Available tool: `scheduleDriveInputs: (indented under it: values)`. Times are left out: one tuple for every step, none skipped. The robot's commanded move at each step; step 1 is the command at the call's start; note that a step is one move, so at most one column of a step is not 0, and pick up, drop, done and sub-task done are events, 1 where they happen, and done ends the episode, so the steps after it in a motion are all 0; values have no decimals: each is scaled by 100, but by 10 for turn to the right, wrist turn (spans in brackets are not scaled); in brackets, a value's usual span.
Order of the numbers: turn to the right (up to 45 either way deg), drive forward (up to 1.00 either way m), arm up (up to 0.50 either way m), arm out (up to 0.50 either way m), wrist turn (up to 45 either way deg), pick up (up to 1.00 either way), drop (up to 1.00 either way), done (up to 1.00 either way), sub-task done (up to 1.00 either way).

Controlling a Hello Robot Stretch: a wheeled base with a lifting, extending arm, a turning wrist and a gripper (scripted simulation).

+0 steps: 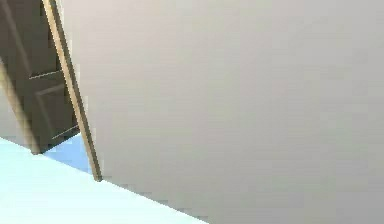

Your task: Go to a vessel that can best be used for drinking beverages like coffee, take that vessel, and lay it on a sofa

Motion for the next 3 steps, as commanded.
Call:
scheduleDriveInputs:
  values:
    - [-450,0,0,0,0,0,0,0,0]
    - [0,100,0,0,0,0,0,0,0]
    - [-30,0,0,0,0,0,0,0,0]
